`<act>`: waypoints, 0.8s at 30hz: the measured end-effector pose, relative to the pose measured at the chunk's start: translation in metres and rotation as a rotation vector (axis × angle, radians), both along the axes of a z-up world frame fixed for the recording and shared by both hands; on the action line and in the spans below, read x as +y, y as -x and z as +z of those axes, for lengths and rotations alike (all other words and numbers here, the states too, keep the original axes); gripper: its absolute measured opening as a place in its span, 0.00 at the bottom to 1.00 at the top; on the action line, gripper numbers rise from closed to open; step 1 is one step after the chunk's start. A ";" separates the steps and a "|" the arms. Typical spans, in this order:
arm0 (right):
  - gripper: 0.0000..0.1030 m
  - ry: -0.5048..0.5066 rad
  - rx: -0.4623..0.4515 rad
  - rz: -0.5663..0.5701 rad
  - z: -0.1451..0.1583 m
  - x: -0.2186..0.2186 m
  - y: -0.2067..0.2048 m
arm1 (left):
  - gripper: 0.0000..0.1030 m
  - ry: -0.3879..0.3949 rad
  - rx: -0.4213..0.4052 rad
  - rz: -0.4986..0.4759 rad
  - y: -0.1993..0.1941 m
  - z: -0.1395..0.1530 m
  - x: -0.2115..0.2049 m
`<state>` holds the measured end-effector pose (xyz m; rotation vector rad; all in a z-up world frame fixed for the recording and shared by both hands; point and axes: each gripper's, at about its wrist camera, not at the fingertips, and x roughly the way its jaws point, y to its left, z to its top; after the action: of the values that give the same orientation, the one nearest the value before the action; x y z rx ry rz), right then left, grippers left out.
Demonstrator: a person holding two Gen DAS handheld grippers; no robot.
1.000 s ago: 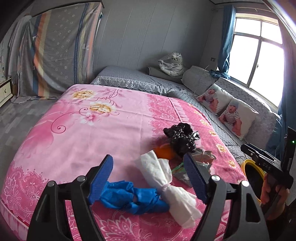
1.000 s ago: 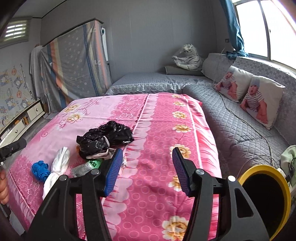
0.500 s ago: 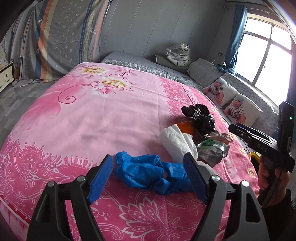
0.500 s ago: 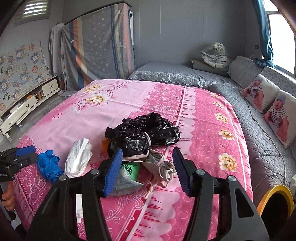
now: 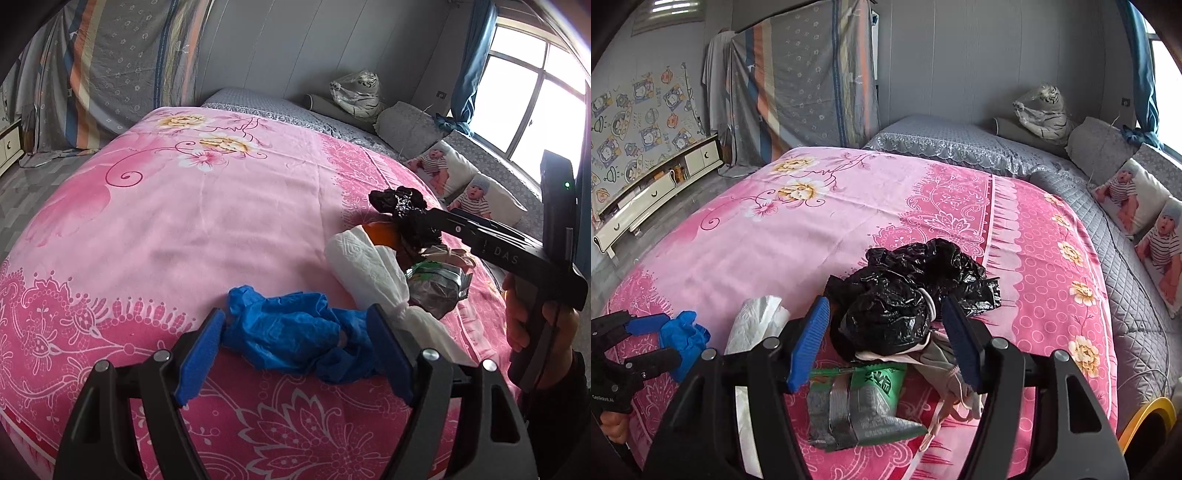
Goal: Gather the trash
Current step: 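Grasp the blue glove with the left tool while the right tool grasps the other black bag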
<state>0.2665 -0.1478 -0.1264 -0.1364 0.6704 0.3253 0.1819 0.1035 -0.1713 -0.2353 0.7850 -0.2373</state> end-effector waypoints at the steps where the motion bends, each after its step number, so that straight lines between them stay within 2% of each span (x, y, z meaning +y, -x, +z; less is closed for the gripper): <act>1: 0.59 0.002 0.002 0.001 -0.001 0.001 -0.002 | 0.73 0.004 0.005 0.003 -0.002 -0.001 0.000; 5: 0.59 0.022 0.013 -0.002 -0.007 0.005 -0.011 | 0.73 0.022 0.022 0.008 -0.007 -0.005 0.001; 14: 0.59 0.041 0.034 -0.031 -0.020 0.005 -0.024 | 0.72 0.003 0.015 0.005 -0.011 -0.007 -0.003; 24: 0.47 0.046 0.061 -0.021 -0.030 0.008 -0.028 | 0.62 -0.010 0.018 0.008 -0.014 -0.007 -0.006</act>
<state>0.2942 -0.1401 -0.1561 -0.1638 0.7399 0.2944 0.1961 0.0976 -0.1785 -0.2314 0.8027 -0.2237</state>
